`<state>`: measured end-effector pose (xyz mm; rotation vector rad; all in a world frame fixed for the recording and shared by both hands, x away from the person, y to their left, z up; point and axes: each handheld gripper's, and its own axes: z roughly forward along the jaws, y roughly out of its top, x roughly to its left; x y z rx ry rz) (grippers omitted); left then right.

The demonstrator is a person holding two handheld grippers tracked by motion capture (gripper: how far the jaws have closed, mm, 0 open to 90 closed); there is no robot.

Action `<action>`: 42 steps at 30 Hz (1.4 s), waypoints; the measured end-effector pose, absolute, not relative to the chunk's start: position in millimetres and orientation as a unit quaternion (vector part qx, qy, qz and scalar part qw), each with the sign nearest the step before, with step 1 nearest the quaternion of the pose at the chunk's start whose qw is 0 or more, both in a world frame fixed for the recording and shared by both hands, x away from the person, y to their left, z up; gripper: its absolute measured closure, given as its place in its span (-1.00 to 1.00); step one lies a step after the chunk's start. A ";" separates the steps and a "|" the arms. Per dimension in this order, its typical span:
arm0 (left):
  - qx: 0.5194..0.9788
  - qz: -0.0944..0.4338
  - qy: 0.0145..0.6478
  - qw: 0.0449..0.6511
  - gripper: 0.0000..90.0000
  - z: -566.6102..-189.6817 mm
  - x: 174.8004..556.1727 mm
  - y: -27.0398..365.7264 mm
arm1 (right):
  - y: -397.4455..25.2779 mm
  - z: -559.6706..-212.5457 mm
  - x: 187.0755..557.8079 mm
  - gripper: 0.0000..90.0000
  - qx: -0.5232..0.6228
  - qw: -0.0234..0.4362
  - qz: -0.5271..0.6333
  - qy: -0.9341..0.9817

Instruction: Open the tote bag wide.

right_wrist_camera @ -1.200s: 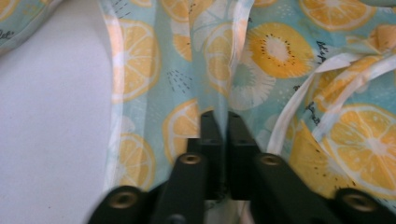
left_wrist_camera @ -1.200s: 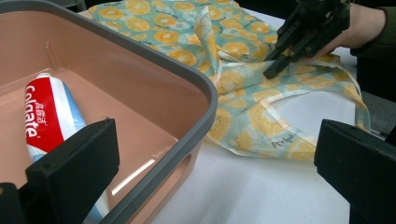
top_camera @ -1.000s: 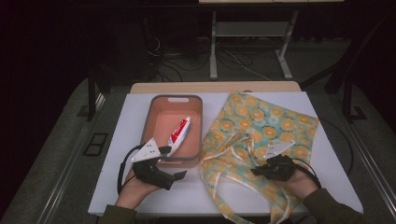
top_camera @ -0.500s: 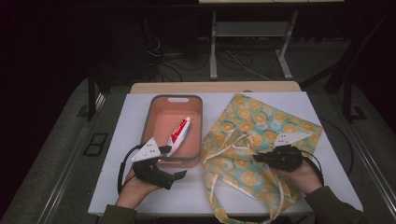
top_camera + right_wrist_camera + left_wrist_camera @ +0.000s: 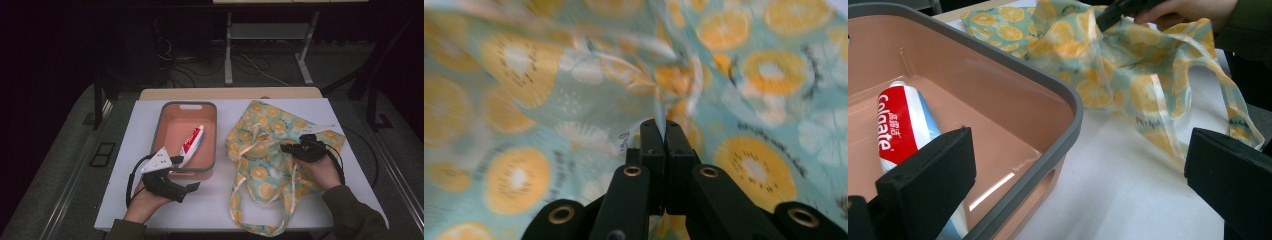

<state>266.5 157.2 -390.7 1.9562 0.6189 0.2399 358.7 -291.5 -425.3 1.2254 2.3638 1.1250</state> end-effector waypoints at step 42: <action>0.813 0.099 0.255 0.514 -1.00 -389.8 265.5 156.6 | -230.9 -444.5 320.1 0.74 0.262 0.080 0.334 0.902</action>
